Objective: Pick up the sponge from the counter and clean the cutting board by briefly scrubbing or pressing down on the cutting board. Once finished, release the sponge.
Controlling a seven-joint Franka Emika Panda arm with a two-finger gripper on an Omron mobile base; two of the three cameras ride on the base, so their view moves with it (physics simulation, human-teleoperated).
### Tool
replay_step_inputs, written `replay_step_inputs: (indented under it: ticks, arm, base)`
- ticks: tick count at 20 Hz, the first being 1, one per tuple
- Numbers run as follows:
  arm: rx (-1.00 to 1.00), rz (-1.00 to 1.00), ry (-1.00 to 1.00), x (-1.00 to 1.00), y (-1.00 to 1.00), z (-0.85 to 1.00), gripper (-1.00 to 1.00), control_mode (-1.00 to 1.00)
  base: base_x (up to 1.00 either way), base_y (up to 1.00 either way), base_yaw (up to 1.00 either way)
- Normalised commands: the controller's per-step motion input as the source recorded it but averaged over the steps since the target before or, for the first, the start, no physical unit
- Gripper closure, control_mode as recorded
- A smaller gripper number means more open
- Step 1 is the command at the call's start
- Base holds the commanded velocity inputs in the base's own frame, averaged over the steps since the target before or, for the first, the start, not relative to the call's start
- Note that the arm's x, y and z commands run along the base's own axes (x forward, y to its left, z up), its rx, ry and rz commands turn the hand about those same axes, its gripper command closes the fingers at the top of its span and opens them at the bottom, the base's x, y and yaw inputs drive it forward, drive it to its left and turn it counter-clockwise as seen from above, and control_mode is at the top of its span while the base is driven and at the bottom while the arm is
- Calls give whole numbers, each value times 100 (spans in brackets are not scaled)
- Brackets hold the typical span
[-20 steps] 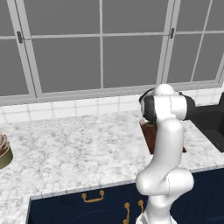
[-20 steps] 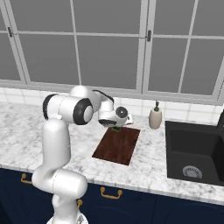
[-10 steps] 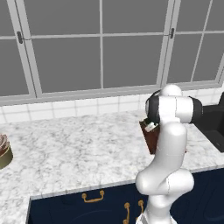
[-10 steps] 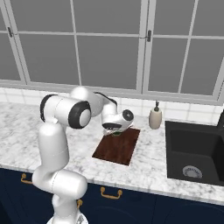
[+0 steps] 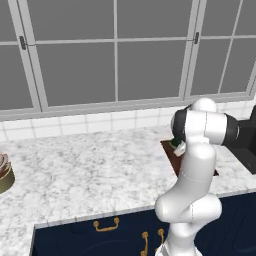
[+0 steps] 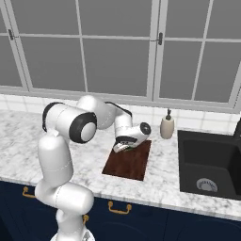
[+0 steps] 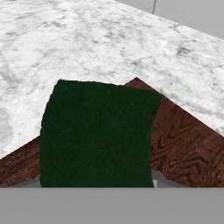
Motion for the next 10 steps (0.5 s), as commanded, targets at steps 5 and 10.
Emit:
replay_step_inputs:
  ticks: [5,10]
  arm:
    - [0,0,-1,-100,-12,-48,100,-100]
    - [0,0,-2,-100,-27,-54,100,-100]
  base:
    - [0,0,0]
    - [0,0,0]
